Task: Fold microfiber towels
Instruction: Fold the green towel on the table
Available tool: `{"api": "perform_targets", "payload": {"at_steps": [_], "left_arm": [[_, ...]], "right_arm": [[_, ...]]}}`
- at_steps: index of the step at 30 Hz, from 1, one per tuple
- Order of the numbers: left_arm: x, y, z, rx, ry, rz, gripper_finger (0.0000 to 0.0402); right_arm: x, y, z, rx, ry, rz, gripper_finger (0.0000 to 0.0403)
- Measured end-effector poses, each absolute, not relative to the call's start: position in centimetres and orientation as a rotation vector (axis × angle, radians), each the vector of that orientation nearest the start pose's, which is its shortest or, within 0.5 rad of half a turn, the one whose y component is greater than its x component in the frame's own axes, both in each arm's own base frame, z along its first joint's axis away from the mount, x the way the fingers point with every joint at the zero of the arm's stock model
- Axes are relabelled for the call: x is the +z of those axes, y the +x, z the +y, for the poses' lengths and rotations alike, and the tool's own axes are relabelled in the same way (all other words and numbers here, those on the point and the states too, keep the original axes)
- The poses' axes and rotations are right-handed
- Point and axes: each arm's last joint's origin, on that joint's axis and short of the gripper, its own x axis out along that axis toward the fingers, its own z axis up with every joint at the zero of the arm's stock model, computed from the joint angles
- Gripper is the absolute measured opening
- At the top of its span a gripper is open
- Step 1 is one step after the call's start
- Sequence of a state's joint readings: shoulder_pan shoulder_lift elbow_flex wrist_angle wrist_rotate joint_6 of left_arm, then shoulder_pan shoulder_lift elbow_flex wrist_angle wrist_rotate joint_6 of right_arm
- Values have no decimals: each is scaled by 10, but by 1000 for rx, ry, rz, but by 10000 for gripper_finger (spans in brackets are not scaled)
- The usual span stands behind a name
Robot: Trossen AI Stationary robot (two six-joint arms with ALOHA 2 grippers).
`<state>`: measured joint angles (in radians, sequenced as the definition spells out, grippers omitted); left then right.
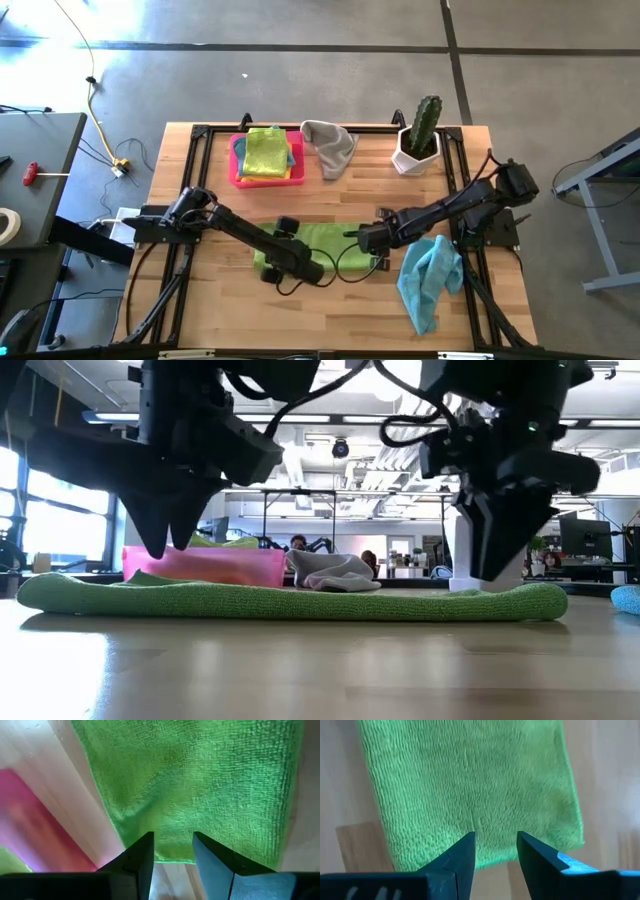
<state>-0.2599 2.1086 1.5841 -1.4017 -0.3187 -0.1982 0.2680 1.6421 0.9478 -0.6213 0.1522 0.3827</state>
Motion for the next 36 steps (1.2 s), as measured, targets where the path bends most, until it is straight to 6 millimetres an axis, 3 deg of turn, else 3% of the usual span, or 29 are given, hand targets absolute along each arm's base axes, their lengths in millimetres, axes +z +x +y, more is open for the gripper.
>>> {"api": "perform_targets", "payload": {"at_steps": [6, 9, 15, 19, 29, 36], "left_arm": [[169, 357, -86, 193, 348, 1805, 124], [158, 356, -87, 170, 310, 1788, 124], [129, 333, -85, 233, 254, 1890, 124], [123, 319, -91, 240, 191, 1968, 124], [132, 323, -119, 169, 191, 1918, 124], [156, 309, -119, 243, 281, 1881, 124]], "right_arm": [[160, 278, 78, -136, 53, 1272, 138], [161, 281, 81, -116, 53, 1232, 138], [162, 285, 82, -121, 39, 1182, 138], [163, 286, 81, -130, 40, 1176, 138], [166, 295, 77, -144, 89, 1094, 138], [165, 292, 77, -261, 290, 1108, 138]]}}
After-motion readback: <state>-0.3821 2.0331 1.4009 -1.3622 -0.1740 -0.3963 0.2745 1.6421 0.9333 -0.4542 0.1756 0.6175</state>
